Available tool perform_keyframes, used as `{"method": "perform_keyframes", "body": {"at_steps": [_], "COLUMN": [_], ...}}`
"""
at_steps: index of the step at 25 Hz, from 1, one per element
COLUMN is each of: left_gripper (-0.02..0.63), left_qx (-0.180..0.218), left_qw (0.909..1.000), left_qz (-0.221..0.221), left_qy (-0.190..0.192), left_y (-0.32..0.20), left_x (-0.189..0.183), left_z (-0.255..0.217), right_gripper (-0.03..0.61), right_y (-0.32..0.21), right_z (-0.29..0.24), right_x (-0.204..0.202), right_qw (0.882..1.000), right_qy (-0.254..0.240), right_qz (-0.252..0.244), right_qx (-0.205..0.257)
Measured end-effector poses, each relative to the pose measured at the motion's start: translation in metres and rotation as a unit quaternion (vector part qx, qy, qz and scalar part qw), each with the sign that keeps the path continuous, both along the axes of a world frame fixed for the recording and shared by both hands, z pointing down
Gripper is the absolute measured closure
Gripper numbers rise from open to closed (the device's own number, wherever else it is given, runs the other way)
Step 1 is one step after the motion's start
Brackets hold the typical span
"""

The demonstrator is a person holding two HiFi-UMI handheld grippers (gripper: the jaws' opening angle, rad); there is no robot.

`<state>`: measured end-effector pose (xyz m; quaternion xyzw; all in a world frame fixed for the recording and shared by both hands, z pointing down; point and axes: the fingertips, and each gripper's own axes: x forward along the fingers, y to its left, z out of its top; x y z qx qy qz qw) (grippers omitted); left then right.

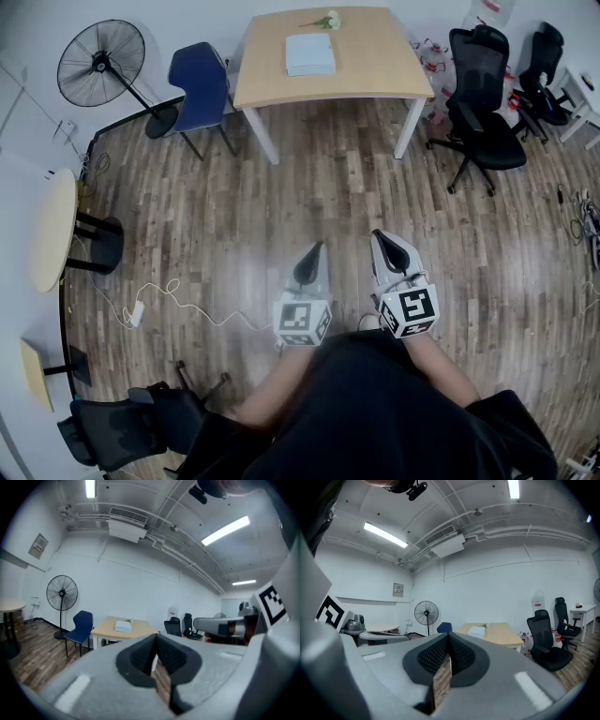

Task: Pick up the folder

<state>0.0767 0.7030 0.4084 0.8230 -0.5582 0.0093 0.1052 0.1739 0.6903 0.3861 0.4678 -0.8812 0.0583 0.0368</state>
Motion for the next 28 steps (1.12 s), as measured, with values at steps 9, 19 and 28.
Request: {"method": "perform_keyframes", "body": {"at_steps": [9,19,28], "left_gripper": [0.611,0.611,0.611], "left_qx": [0.031,0.029,0.018], "left_qw": [0.9994,0.9994,0.9997], "left_qz": [0.016,0.015,-0.013], "left_qy": [0.002,0.006,0.006], "left_y": [-0.030,-0.047,-0.100], "left_x": [-0.036,-0.100,-0.129], "left_z": [-0.010,0.014,0.029], "right_gripper": [0.577,0.577,0.577], "right_y": [-0.025,-0.033,-0.097], "right_z": [0.005,0.036,0.050], "right_x": [-0.032,-0.084,-0.111], "right_qw": [1.000,0.999,0.998], "right_qy": [-0.012,0.036,0.041], "right_qz": [0.012,0.017,-0.011], "right_qx": [-0.008,-0.026,-0.037]}}
